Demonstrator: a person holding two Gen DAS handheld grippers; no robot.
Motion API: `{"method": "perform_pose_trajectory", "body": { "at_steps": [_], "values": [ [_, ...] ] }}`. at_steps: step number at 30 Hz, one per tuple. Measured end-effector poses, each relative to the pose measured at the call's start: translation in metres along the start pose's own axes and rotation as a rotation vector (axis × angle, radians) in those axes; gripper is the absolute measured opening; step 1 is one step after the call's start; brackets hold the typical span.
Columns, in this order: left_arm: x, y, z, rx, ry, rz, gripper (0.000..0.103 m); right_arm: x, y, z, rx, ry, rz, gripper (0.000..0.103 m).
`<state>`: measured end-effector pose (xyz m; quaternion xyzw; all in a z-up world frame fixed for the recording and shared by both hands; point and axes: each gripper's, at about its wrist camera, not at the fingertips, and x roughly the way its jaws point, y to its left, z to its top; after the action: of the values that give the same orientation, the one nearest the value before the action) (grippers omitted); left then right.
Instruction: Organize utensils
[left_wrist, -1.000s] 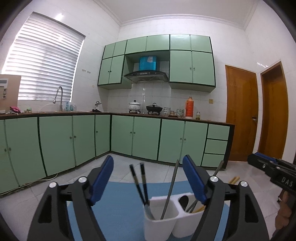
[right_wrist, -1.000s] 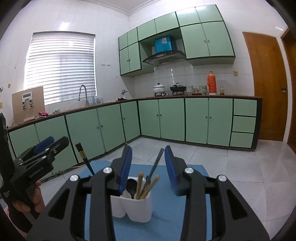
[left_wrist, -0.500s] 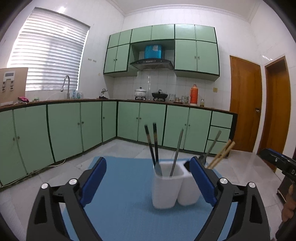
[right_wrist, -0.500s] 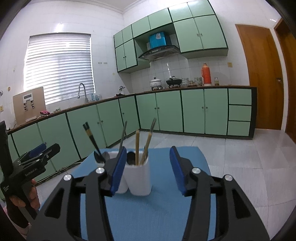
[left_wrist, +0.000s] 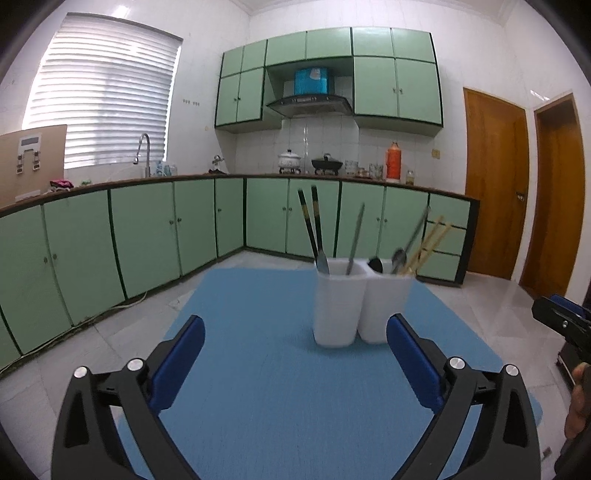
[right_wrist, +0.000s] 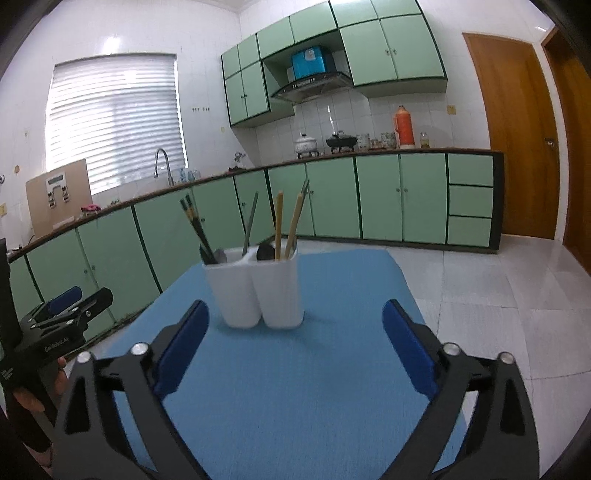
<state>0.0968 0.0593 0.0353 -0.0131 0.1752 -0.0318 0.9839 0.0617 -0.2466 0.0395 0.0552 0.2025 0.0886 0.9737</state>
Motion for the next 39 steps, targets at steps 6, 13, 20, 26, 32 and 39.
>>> {"method": "perform_pose_trajectory", "body": {
  "at_steps": [6,13,20,26,32,39],
  "values": [
    [-0.022,-0.003,-0.027,0.005,0.071,-0.013,0.097,-0.015,0.012,-0.022,-0.018,0.074,-0.021,0.098],
    [-0.043,-0.007,-0.042,-0.003,0.106,-0.018,0.097,-0.03,0.02,-0.031,-0.022,0.105,-0.015,0.098],
    [-0.063,-0.012,-0.034,0.002,0.069,-0.021,0.097,-0.043,0.03,-0.023,-0.044,0.082,-0.004,0.098],
    [-0.076,-0.015,-0.026,0.016,0.042,-0.027,0.097,-0.05,0.032,-0.019,-0.064,0.063,-0.003,0.098],
    [-0.076,-0.016,-0.021,0.024,0.039,-0.031,0.097,-0.05,0.035,-0.019,-0.08,0.06,-0.003,0.098],
    [-0.075,-0.018,-0.023,0.019,0.047,-0.035,0.097,-0.048,0.036,-0.02,-0.086,0.063,-0.001,0.098]
  ]
}}
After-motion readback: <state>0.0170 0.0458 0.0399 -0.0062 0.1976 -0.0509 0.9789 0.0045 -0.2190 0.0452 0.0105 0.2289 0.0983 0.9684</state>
